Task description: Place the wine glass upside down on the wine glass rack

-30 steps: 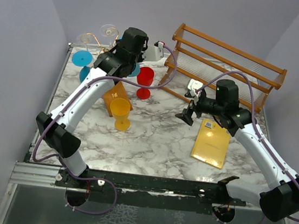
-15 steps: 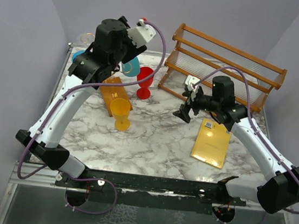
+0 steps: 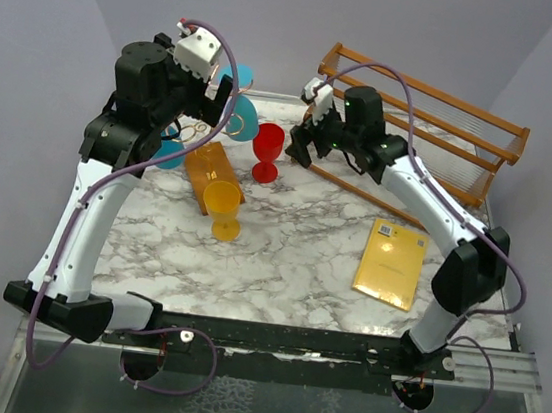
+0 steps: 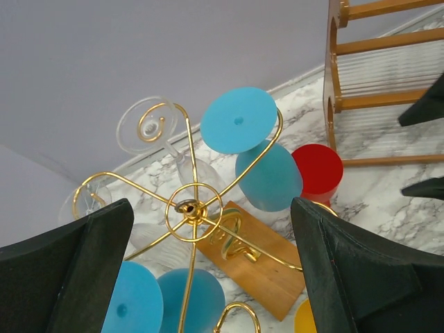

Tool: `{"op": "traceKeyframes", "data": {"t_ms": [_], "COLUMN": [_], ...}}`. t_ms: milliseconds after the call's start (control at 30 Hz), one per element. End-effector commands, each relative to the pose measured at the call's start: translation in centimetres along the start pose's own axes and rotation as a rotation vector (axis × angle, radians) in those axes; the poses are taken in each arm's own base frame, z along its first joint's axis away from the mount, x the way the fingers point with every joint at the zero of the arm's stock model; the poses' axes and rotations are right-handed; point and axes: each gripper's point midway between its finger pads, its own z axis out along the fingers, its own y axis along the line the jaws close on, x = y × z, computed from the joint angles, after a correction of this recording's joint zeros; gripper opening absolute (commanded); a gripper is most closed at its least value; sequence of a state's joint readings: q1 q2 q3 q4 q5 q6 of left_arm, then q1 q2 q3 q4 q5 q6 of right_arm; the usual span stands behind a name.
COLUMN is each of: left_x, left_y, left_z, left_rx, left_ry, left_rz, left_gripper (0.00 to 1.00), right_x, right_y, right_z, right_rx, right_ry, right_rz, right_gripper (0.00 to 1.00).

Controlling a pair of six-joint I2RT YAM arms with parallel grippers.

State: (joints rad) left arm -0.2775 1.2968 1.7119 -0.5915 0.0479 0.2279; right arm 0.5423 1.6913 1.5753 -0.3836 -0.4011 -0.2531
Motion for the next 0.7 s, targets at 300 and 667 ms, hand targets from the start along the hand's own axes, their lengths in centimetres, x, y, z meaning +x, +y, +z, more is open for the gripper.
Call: {"op": "traceKeyframes", "data": {"t_ms": [300,667], "left_x": [-2.5,-2.5], "left_y": [-0.1,-0.3], "left_z": [-3.1,-3.0], "left_rx": [0.031,0.050], "left_ry": [-0.113,-0.103], "left_rz": [-0.023,-0.007], "left_gripper": [0.99,0.99], "right_x": [0.8,4.5], "right_y": [-4.5,-5.6], "right_z": [8.6,11.3], "right_rx": [0.195,0.225], "right_ry": [0.090,0.178], "right_rz": [0.115,0.097], "right_gripper": [0.77,0.62]}}
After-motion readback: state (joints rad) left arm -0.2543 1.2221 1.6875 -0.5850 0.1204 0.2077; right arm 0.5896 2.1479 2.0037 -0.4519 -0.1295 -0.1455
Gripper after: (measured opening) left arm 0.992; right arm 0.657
